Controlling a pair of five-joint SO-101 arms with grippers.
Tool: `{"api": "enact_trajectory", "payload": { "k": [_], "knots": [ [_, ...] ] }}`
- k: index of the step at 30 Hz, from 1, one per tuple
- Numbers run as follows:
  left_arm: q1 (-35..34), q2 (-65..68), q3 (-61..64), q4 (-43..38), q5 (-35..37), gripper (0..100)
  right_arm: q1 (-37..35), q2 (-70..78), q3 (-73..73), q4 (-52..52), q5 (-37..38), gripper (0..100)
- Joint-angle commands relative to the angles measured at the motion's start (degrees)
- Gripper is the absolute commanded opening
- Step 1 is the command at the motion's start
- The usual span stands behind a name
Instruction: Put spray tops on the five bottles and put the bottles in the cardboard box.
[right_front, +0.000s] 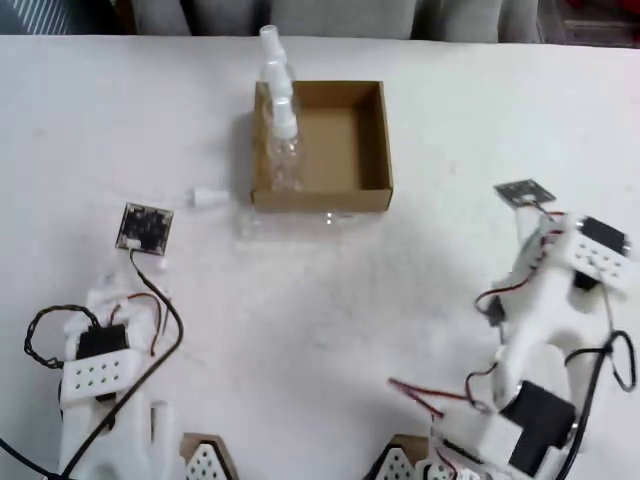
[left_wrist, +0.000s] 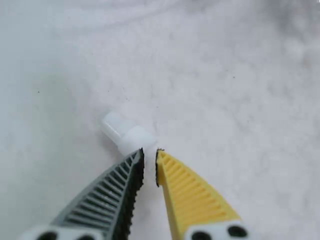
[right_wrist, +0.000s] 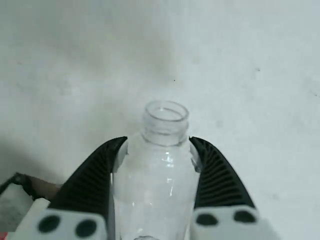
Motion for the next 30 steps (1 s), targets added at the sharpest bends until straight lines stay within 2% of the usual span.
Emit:
{"api": "enact_trajectory", "payload": {
  "k": [1, 6, 12, 15, 18, 21, 25, 27, 30],
  "knots": [
    [-0.40, 0.13, -1.41, -0.26, -0.70, 6, -7.25, -4.53, 0.88, -2.59, -14.59, 1.6],
    [-0.40, 0.13, -1.49, -0.26, -0.70, 7, -13.23, -6.11, 8.97, -16.13, -32.00, 1.6],
    [0.66, 0.57, -2.99, 0.18, -0.79, 7, -10.86, -6.37, 18.02, -28.53, -33.32, 1.6],
    [1.19, 0.66, -6.15, 0.62, -8.44, 7, -10.59, -6.29, 18.90, -29.93, -33.23, 1.6],
    [1.45, 0.92, -13.63, 8.79, -16.53, 7, -10.68, -5.93, 18.90, -29.93, -33.23, 1.6],
    [1.54, 4.62, -24.97, 18.55, -21.54, 7, -10.68, -5.93, 18.99, -29.93, -33.23, 1.6],
    [1.63, 15.52, -40.97, 29.54, -26.20, 7, -10.59, -5.93, 18.99, -30.02, -33.23, 1.6],
    [2.68, 21.85, -47.65, 34.11, -31.30, 7, -10.51, -5.93, 18.99, -30.11, -33.23, 1.6],
    [3.74, 29.93, -54.86, 37.71, -37.45, 7, -10.42, -5.85, 18.99, -30.11, -33.23, 1.6]
  ]
}}
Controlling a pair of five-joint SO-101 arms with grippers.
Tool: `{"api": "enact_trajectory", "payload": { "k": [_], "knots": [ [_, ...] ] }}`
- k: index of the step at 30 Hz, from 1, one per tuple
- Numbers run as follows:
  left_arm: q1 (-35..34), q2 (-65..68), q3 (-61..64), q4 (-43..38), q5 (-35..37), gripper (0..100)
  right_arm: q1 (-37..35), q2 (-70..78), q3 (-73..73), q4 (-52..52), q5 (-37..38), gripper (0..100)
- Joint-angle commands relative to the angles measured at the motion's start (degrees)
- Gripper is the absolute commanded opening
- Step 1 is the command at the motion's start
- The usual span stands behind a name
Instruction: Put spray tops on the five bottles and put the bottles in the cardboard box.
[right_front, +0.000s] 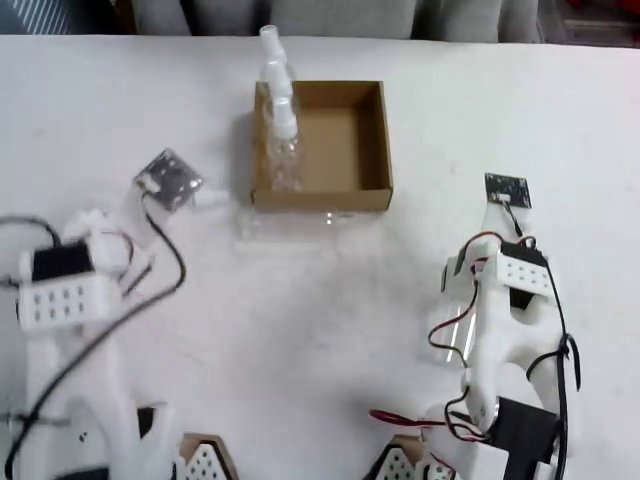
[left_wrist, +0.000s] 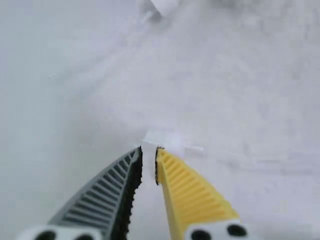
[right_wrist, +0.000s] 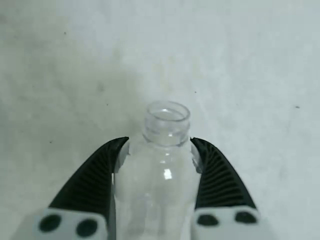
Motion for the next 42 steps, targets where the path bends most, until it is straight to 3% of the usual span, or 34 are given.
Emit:
{"api": "enact_trajectory", "payload": {
  "k": [1, 6, 10, 13, 19, 26, 42],
  "knots": [
    [2.42, 11.82, -14.24, 5.27, -7.91, 7, 0.75, -1.71, -0.35, -0.84, -0.44, 1.6],
    [7.96, 17.89, -19.43, 4.66, -9.32, 8, 0.84, -1.71, -0.35, -0.84, -0.26, 1.6],
    [10.24, 18.68, -21.10, 4.75, -19.78, 15, 0.75, -1.71, -0.26, -1.27, 3.43, 1.6],
    [11.74, 20.35, -21.19, 4.04, -23.82, 21, 0.57, -1.71, 1.23, -3.82, 4.04, 1.6],
    [12.00, 27.30, -22.51, -7.30, -24.62, 28, 0.57, -1.71, 1.41, -4.53, 4.04, 1.6],
    [11.82, 42.42, -37.89, -7.91, -24.70, 29, 0.57, -1.71, 1.41, -4.88, 4.04, 1.6],
    [12.09, 78.90, -82.64, 10.37, -24.97, 28, 0.48, -1.71, 2.37, -7.78, 4.66, 1.6]
  ]
}}
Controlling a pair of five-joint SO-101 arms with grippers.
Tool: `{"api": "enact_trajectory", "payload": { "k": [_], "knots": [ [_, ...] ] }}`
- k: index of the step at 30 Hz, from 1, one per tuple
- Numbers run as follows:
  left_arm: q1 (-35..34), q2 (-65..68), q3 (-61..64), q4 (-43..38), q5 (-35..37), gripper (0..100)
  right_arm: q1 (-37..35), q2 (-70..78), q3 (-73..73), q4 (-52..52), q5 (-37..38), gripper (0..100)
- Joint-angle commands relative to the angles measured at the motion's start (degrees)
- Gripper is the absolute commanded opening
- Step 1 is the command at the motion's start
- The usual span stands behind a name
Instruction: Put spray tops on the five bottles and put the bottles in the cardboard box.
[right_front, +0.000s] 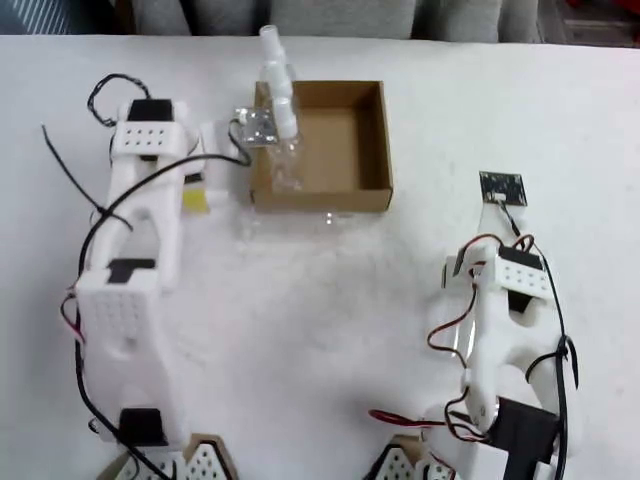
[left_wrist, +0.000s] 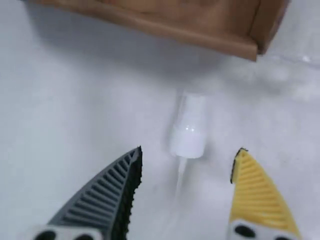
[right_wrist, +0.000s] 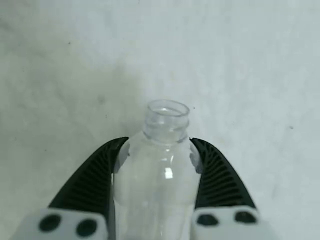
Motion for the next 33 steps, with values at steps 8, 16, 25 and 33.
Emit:
{"api": "enact_trajectory", "payload": {
  "k": [8, 16, 25, 33],
  "knots": [
    [0.31, 14.11, -21.54, 5.71, -0.70, 28, -0.84, -1.63, 0.88, -2.77, 3.78, 1.6],
    [0.22, 20.26, -28.75, 10.37, -0.79, 12, -0.84, -1.63, 0.88, -2.86, 3.87, 1.6],
    [-2.15, 21.76, -29.71, 13.71, -0.62, 4, -0.92, -1.63, 0.88, -2.86, 3.87, 1.6],
    [-1.71, 13.41, -29.45, 24.18, 0.44, 4, -0.92, -1.63, 0.97, -2.86, 3.69, 1.6]
  ]
}}
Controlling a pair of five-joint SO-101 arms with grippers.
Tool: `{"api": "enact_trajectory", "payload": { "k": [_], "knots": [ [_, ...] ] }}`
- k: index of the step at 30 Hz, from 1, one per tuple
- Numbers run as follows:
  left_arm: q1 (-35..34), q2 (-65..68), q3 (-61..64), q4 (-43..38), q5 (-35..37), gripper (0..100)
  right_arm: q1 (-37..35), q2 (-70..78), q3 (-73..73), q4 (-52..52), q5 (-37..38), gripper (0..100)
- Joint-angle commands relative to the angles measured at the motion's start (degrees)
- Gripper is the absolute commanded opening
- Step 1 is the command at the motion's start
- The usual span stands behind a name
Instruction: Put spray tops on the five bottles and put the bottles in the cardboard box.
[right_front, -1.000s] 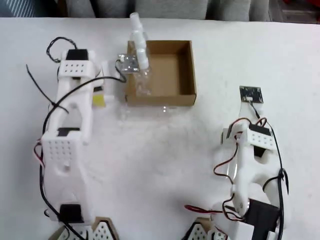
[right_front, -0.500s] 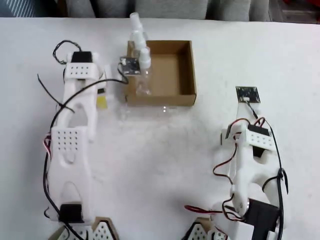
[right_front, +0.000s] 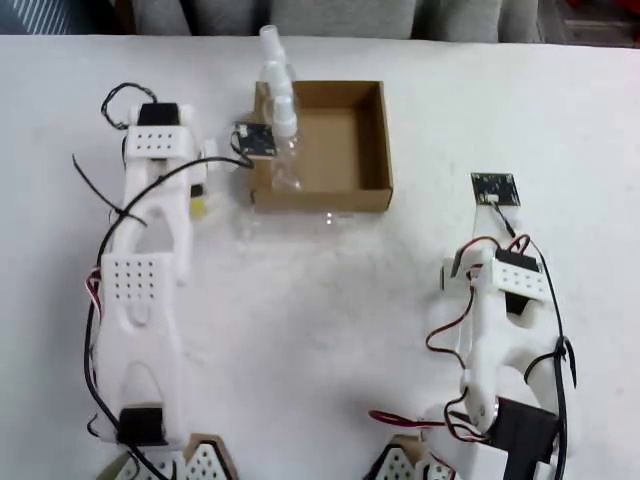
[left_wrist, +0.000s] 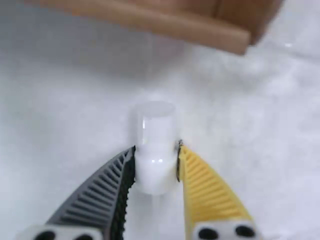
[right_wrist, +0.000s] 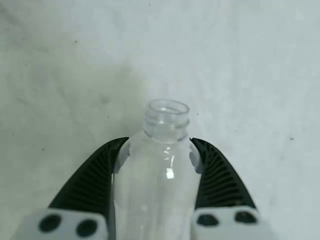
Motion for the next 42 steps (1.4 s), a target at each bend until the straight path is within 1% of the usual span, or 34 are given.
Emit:
{"api": "enact_trajectory", "payload": {
  "k": [1, 6, 9, 15, 17, 19, 22, 29, 36, 42],
  "knots": [
    [-0.48, -9.45, -1.85, 4.48, 3.08, 4, -0.40, -1.63, -0.18, -1.10, 0.44, 1.6],
    [0.40, -16.84, -2.20, 4.13, 25.14, 4, -0.48, -1.63, -0.18, -1.10, 0.26, 1.6],
    [1.45, -21.76, -2.20, 4.22, 36.04, 4, -0.48, -1.63, -0.18, -1.10, 0.26, 1.6],
    [2.51, -31.08, -1.58, 4.57, 55.47, 4, -0.22, -1.63, -0.18, -1.01, 0.26, 1.6],
    [2.59, -33.98, -1.58, 4.57, 60.40, 2, -0.22, -1.63, -0.18, -0.92, 0.26, 1.6],
    [2.59, -35.91, -1.49, 4.66, 64.18, 2, -0.22, -1.63, -0.18, -0.92, 0.26, 1.6],
    [2.86, -38.73, 1.67, 4.66, 67.16, 2, -0.22, -1.63, -0.18, -0.84, 0.26, 1.6],
    [8.48, -50.59, 18.37, 3.96, 67.43, 2, -0.48, -1.63, -0.18, -0.84, 0.26, 1.6],
    [13.76, -62.37, 31.74, -2.73, 67.52, 2, -0.48, -1.98, -0.09, -0.75, 0.26, 1.6],
    [17.10, -74.07, 44.92, -10.64, 67.60, 2, -0.48, -3.91, 1.23, -0.84, 0.26, 1.6]
  ]
}}
